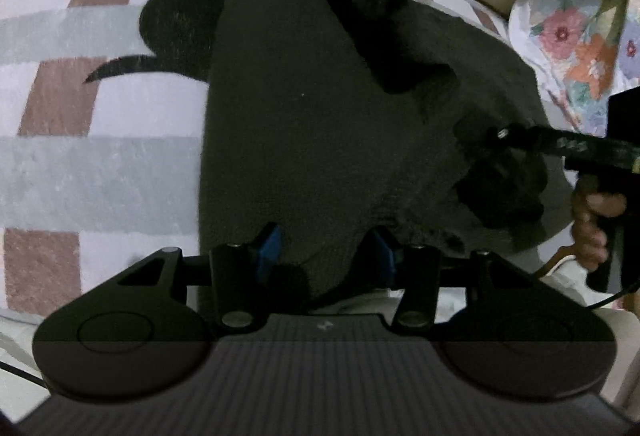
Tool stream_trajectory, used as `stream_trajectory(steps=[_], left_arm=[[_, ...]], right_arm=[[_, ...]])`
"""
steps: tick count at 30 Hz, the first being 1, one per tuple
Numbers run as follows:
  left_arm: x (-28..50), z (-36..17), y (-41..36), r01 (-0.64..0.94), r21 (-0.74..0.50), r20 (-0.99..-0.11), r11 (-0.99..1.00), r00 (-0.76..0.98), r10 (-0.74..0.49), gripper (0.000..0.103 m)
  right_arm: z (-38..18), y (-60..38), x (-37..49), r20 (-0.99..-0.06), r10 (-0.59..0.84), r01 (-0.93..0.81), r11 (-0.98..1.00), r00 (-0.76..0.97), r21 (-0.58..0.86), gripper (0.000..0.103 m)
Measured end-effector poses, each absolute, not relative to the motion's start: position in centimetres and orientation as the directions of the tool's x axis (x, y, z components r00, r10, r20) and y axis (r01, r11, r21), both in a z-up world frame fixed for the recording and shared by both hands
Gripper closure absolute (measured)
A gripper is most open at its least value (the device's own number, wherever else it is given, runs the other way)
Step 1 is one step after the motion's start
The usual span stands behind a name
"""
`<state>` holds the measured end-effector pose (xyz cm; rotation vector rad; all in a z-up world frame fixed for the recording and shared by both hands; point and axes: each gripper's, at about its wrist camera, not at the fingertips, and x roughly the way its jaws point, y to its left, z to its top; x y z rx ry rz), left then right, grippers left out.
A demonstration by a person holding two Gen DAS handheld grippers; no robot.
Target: Fold clothes
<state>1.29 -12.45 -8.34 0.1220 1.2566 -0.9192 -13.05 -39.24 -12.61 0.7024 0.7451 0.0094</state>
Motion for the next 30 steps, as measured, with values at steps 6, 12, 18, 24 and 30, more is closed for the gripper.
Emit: stream_trajectory(steps=[6, 12, 18, 24, 30], left_arm=[[1.3, -7.4, -12.3, 0.643, -0.4, -0.838, 0.653, 0.031, -0.544, 0.054], [4.4, -5.0, -12.6, 0.533, -0.532, -0.727, 0.658, 0.112, -0.678, 0.038], [7.2, -7.0, -16.7, 0.449, -0.603, -0.709, 0.66, 0.079, -0.701, 0.038], [8.8, -8.4, -21.0, 0.385, -0.68, -0.657, 0.624, 0.055, -0.751, 0.034], [10.0, -6.3, -25.7, 0.401, -0.764, -0.556, 0.506, -0.011, -0.831, 0.059]], right_arm=[[-14.6, -40.5, -13.7, -0.629, 0.252, 0.261, 0.751, 0.735, 0.606, 0.092], [-14.9, -39.4, -13.4, -0.614, 0.259, 0.245, 0.75, 0.746, 0.614, 0.092], [-16.3, -39.8, -14.2, -0.566, 0.284, 0.251, 0.682, 0.774, 0.687, 0.091], [-16.5, -39.8, -14.5, -0.554, 0.287, 0.231, 0.691, 0.782, 0.685, 0.091], [-17.0, -40.1, -14.7, -0.525, 0.32, 0.206, 0.667, 0.788, 0.716, 0.088]])
